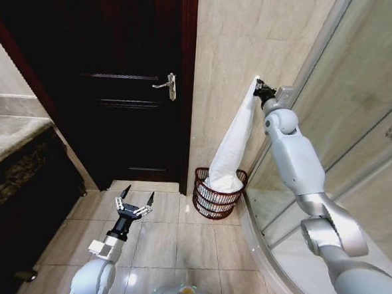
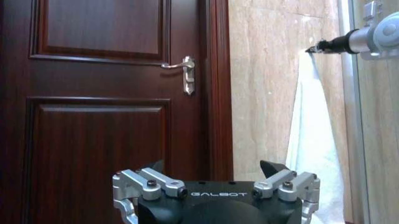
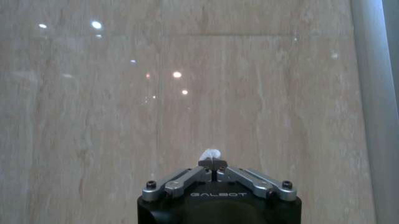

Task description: Discard the used towel into the hamper.

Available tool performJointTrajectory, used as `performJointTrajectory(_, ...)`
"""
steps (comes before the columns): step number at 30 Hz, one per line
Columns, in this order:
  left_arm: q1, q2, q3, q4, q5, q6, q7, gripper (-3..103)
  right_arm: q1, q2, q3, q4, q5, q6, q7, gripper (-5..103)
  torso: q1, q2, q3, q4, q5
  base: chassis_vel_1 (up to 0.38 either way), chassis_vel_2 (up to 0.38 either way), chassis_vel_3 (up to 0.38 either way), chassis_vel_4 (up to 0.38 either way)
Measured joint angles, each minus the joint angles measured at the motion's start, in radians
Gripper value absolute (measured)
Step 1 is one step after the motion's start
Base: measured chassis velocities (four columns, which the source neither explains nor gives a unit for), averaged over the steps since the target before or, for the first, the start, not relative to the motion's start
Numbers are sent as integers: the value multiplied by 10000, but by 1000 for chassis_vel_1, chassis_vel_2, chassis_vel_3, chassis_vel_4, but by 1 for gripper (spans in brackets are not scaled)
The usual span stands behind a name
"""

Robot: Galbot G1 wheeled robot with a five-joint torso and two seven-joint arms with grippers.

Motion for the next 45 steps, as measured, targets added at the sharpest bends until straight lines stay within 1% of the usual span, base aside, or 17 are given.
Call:
performJointTrajectory(15, -13, -15, 2, -7, -3, 0, 45, 100, -319, 134, 87, -107, -273, 158, -93, 0, -254, -590, -335, 0, 0, 0, 0, 0, 0)
performJointTrajectory(25, -6, -247, 38, -20, 132, -82, 107, 100, -408, 116, 75, -17, -278, 170, -85, 0, -454, -1039, -585, 1, 0, 0, 0, 0, 0)
performJointTrajectory(32, 7, -411, 64, -86, 238, -160, 148, 100, -519, -5, 21, 85, -265, 182, -94, 0, -570, -1331, -760, 0, 2, 0, 0, 0, 0)
performJointTrajectory(34, 7, -421, 73, -101, 244, -161, 150, 100, -522, -8, 20, 85, -265, 186, -95, 0, -583, -1360, -778, 0, 2, 0, 0, 0, 0)
performJointTrajectory(36, -12, -475, 98, -157, 278, -161, 152, 100, -574, -12, 18, 85, -265, 210, -104, 0, -636, -1495, -860, 1, 0, 0, 0, 0, 0)
performJointTrajectory(41, -24, -505, 116, -212, 299, -145, 152, 100, -720, -60, 30, 161, -266, 228, -118, 0, -697, -1657, -956, 1, 2, 0, 0, 0, 0)
performJointTrajectory(43, 1, -497, 109, -217, 306, -143, 157, 100, -834, -112, 99, 262, -266, 229, -121, 0, -753, -1780, -1026, 0, 0, 0, 0, 0, 0)
performJointTrajectory(45, 9, -496, 104, -217, 306, -145, 158, 100, -857, -123, 109, 285, -265, 229, -120, 0, -766, -1809, -1044, 0, 0, 0, 0, 0, 0)
